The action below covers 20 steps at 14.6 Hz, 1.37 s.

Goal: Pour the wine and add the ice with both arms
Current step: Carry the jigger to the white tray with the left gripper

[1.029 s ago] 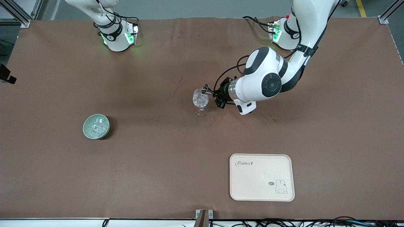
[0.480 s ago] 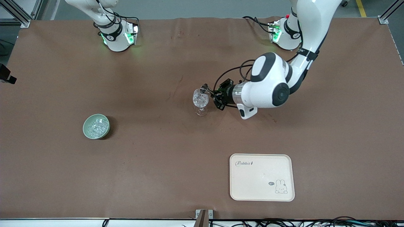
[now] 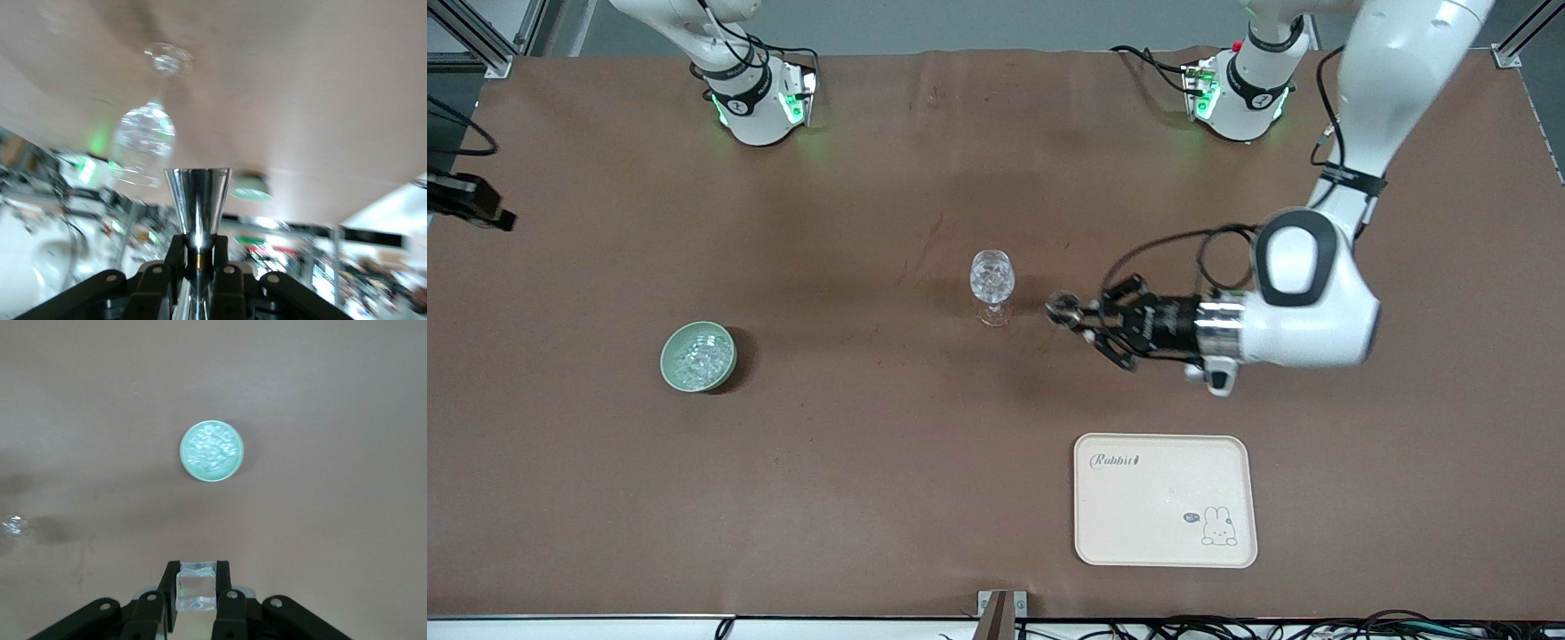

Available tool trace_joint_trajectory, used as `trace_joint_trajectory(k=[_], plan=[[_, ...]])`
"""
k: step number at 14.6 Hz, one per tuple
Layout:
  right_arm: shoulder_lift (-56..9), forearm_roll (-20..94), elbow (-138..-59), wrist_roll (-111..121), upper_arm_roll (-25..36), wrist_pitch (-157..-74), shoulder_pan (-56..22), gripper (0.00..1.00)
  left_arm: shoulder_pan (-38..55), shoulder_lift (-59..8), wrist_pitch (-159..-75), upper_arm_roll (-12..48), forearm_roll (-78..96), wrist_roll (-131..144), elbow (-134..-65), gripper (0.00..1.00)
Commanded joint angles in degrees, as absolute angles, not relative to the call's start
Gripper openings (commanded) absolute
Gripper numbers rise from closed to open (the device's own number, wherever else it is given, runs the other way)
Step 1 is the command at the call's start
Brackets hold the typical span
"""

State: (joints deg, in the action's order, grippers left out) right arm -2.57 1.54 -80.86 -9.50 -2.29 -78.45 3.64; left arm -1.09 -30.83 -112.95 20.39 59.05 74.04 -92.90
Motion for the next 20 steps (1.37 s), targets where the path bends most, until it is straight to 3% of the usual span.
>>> trace_joint_trajectory(k=[1,5,20], plan=[[-2.1,1.9,-81.3,-22.2,-10.3,-78.8,3.4,0.0,-4.1,-39.6,-111.7,21.0,63.9,72.5,-84.2,0.01],[-2.6,2.0,-81.3,-35.3,-16.2,-81.1,-1.3,0.0,-6.1,-46.8,-114.7,19.4,71.0,67.4,-79.2,0.01],[-16.1,1.9,-81.1,-70.8,-16.1,-95.5,-26.6,0.0,-10.5,-60.7,-123.6,16.6,83.1,44.7,-75.1,0.01]])
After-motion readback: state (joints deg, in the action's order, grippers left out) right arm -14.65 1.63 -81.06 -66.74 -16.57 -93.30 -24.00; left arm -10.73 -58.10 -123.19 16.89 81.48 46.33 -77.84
